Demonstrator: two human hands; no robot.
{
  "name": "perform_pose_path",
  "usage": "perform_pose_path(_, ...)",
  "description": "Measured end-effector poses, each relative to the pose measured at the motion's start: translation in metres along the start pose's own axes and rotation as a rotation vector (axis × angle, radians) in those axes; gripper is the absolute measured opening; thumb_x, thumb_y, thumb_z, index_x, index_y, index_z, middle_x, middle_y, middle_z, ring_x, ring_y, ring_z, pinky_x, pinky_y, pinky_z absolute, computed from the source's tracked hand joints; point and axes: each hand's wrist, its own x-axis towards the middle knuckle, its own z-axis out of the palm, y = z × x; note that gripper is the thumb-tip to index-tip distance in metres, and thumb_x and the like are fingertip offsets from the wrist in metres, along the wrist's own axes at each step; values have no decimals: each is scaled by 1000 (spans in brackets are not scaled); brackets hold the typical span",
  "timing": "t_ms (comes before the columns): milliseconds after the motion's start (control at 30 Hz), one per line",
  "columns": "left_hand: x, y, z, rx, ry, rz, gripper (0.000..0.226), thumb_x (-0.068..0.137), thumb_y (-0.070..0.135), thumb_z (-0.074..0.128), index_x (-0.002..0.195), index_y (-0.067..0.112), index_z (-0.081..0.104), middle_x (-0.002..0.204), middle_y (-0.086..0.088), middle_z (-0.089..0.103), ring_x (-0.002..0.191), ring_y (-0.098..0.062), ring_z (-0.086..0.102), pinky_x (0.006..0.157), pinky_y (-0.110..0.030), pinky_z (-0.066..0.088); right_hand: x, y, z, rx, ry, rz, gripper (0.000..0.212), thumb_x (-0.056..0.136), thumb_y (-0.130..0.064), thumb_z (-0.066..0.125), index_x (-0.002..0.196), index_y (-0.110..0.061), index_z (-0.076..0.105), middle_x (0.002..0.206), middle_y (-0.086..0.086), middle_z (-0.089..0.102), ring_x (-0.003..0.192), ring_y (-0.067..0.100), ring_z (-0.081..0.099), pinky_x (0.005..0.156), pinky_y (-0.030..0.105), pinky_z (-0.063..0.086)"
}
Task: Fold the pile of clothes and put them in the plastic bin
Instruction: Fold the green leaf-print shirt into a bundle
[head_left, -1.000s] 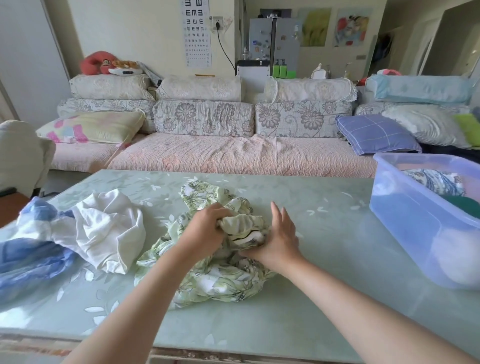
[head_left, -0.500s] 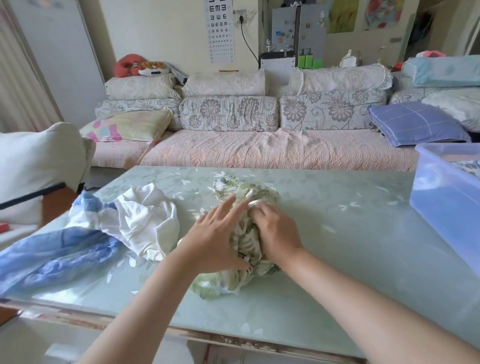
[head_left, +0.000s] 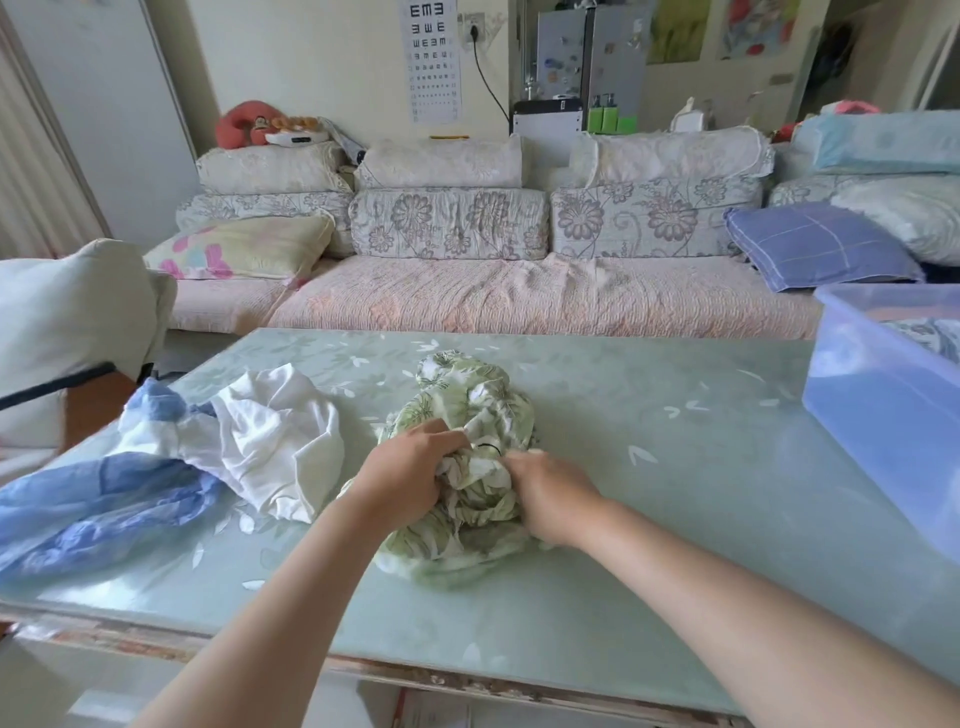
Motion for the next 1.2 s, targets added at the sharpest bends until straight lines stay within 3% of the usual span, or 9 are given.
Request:
perform_pose_path(200, 32, 42, 9, -18, 229, 114, 65, 77, -4, 61, 130, 31, 52, 119, 4, 49, 111, -19, 47, 65, -35, 50, -17, 50, -55, -563, 556, -35, 27, 68, 5, 71, 81, -16, 61, 84, 8, 53, 67, 26, 53, 40, 28, 30)
perform_pose_path(333, 46, 78, 10, -72, 319, 205, 66, 78, -11, 57, 134, 25, 51, 124, -2, 50, 116, -23, 47, 80, -41, 54, -38, 81, -77, -817, 467, 52, 34, 60, 0, 76, 81, -20, 60, 97, 9, 56, 70, 27, 53, 42, 28, 30)
perform_pose_path(467, 43, 101, 32, -121, -313, 183, 62, 87, -9, 56, 136, 29, 52, 126, 7, 56, 107, -16, 59, 89, -32, 55, -74, 89, -75, -644, -87, -11, 37, 80, -5, 67, 111, -24, 64, 108, 4, 63, 102, 31, 62, 72, 37, 55)
perform_pose_path(633, 31, 128, 12, -129, -898, 129, 48, 81, 60, 67, 114, 27, 62, 121, 6, 64, 105, -18, 60, 99, -38, 46, -106, 69, -91, -219, -530, 183, 65, 71, -53, 75, 132, -39, 55, 127, -2, 63, 116, 25, 60, 90, 33, 49)
perform_pose_path(733, 29, 131, -11, -265, -960, 44, 79, 72, 84, 52, 131, 32, 59, 146, 10, 48, 135, -21, 43, 117, -51, 25, -111, 66, -103, 148, -577, 298, 57, 73, -84, 57, 92, -32, 71, 91, -8, 63, 84, 16, 59, 74, 32, 46)
perform_pose_path(867, 31, 118, -16, -518, -668, -72, 63, 85, 76, 41, 113, 28, 70, 120, 5, 64, 105, -17, 62, 100, -37, 47, -93, 69, -87, 83, -148, 146, 63, 87, -77, 33, 63, -22, 51, 71, -9, 51, 71, 14, 50, 68, 33, 41)
perform_pose_path(1000, 44, 99, 8, -253, -117, -108, 24, 102, 35, 46, 118, 26, 62, 118, -2, 64, 92, -12, 61, 73, -21, 51, -61, 71, -68, 6, 15, 162, 41, 98, -40, 47, 138, -31, 50, 151, 3, 38, 139, 26, 33, 109, 45, 36)
perform_pose_path(1100, 46, 79, 30, 53, -283, -132, 83, 87, 41, 67, 154, 29, 19, 155, -2, 28, 141, -29, 30, 113, -48, 35, -47, 70, -54, -37, -182, 229, 82, 90, -17, 54, 155, -46, 12, 166, 4, 10, 142, 32, 31, 103, 44, 42)
perform_pose_path(1200, 49, 68, 43, -73, -337, -193, 81, 90, 10, 61, 156, 26, 17, 131, -8, 56, 102, -20, 61, 84, -30, 55, -35, 67, -49, -105, -188, 191, 74, 84, 0, 47, 145, -42, 42, 138, 4, 56, 119, 32, 56, 91, 41, 50)
